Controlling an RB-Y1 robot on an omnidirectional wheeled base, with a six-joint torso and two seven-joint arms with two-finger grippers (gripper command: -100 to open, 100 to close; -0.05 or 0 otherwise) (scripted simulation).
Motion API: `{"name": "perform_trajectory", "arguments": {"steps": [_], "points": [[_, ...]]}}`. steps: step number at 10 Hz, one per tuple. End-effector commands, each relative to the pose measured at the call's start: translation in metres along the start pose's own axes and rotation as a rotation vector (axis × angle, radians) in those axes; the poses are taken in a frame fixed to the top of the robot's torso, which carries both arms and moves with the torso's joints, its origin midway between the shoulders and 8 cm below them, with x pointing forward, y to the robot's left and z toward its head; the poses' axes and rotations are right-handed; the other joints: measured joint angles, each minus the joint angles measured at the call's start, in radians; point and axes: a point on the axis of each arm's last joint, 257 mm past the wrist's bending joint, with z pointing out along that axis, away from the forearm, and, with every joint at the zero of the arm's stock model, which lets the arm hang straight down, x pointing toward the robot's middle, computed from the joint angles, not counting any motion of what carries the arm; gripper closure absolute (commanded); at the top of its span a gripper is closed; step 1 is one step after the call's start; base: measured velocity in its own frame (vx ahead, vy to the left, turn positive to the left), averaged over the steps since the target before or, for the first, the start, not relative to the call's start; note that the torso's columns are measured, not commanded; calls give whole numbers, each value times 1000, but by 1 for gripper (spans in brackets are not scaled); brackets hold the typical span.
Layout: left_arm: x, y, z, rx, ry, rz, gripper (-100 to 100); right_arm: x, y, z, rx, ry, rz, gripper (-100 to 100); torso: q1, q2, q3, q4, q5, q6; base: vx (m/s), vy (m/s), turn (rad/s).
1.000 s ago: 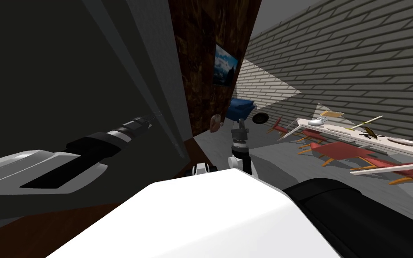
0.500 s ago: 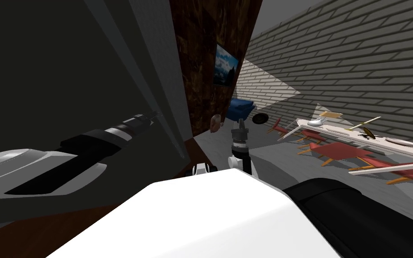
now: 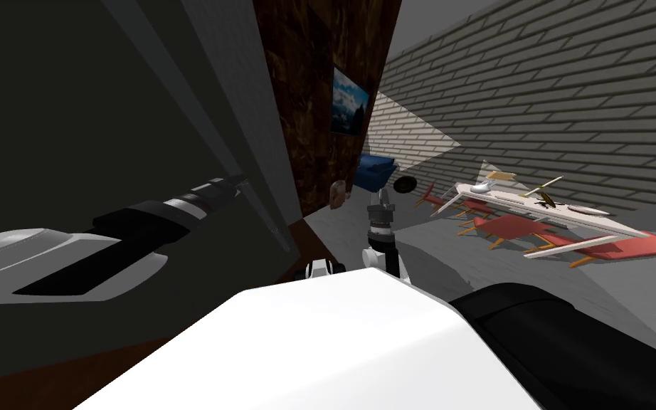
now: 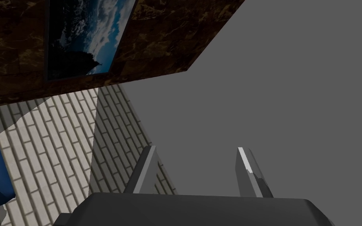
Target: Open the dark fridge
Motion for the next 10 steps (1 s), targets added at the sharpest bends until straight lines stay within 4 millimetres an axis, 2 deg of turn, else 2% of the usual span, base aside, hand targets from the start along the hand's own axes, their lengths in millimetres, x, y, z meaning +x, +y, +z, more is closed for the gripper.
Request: {"name": "perform_trajectory", "arguments": {"steps": [1,7,8,10], "points": [[-13,17,4,-27,-21,3,-100,0,0,0,0,0,0,0,0,0,0,0,0,1,-56,-15,-75],[-57,64,15,-97,-84,6,-100,0,0,0,0,0,0,0,2,0,0,0,0,0,-68,-28,-154],[-58,65,15,-100,-86,6,-100,0,0,0,0,0,0,0,2,0,0,0,1,1,-52,-23,-81],[-78,82,19,-122,-112,6,-100,0,0,0,0,0,0,0,4,0,-1,0,1,0,-90,-38,-181]]}}
